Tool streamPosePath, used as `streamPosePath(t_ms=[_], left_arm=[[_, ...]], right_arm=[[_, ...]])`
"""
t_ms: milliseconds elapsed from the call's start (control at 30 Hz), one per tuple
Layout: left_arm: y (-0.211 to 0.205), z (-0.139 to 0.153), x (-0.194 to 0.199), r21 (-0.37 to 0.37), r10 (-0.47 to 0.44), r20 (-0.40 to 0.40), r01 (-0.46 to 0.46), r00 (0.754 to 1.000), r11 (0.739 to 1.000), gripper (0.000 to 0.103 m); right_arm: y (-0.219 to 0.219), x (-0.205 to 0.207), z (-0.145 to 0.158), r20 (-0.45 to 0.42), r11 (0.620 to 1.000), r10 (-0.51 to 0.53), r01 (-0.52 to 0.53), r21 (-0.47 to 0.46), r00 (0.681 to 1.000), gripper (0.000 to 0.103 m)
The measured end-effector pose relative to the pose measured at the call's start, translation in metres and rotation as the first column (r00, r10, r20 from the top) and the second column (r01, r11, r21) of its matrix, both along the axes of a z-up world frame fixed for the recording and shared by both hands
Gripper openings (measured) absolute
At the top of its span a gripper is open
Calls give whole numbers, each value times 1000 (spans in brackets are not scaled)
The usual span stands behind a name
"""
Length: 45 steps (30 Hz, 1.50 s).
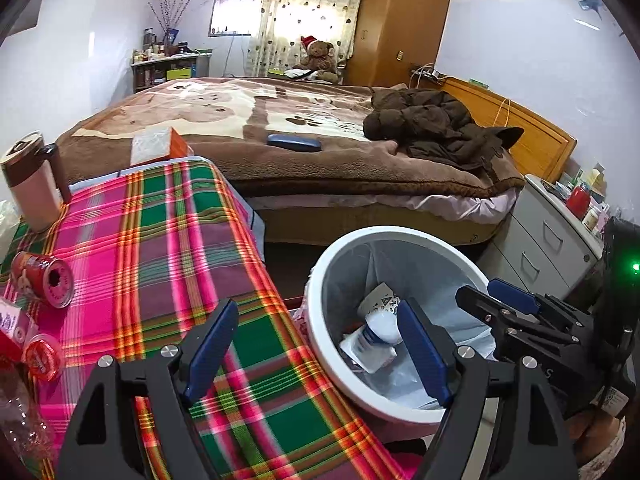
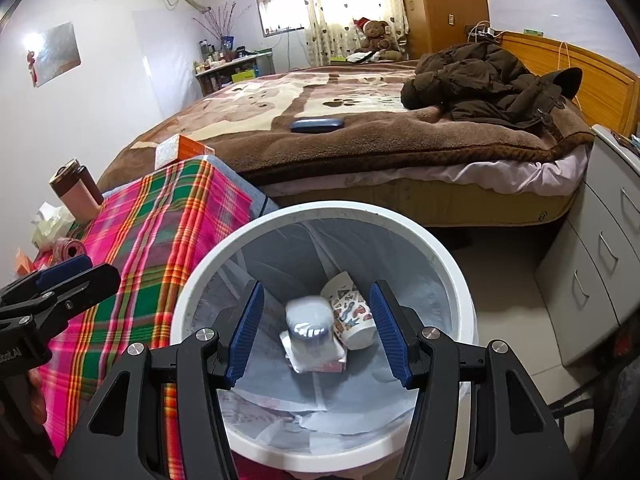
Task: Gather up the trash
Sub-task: 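Move both grippers over the bin and release the paper cup and yogurt bottle, then bring both grippers back from the bin toward the table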
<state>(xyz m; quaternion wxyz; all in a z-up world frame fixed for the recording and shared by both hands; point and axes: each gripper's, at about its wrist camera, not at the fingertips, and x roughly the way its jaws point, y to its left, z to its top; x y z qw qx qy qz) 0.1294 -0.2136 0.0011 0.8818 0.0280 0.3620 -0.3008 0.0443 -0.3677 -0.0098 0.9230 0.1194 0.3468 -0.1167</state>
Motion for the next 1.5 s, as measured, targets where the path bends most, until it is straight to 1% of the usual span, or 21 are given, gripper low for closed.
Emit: streamPosePath(t_ms=[333,500,700,767,867,967,1100,1233,1500], left_arm=[[36,12,-7,-22,50,28,-49,998,999,83],[63,14,-10,-17,102,48,-102,994,995,83],[104,15,-16,-32,174,64,-172,983,985,83],[119,15,-17,-23,211,73,-210,975,977,83],[144,15,-18,-47,256,65,-254,964,966,83],[167,13,-20,-51,303,65,-300,951,952,83],[198,9,-24,-46,370,66,-368,927,929,83],[225,2,-25,-31,423,55,-422,904,906,83],[269,-1,-27,-32,501,49,-500,864,866,83]], right_arm=[[23,-5,12,59,1000,29,-28,-9,998,57],[40,-4,14,79,998,69,-69,-7,994,57],[64,1,12,92,992,122,-123,4,988,57],[72,3,12,95,990,142,-142,1,985,57],[87,7,12,104,984,177,-179,10,979,57],[100,9,12,106,978,208,-210,12,972,57],[121,13,10,105,964,263,-265,7,959,57],[139,18,11,107,952,303,-305,7,947,57],[179,30,11,93,919,393,-394,-5,915,57]])
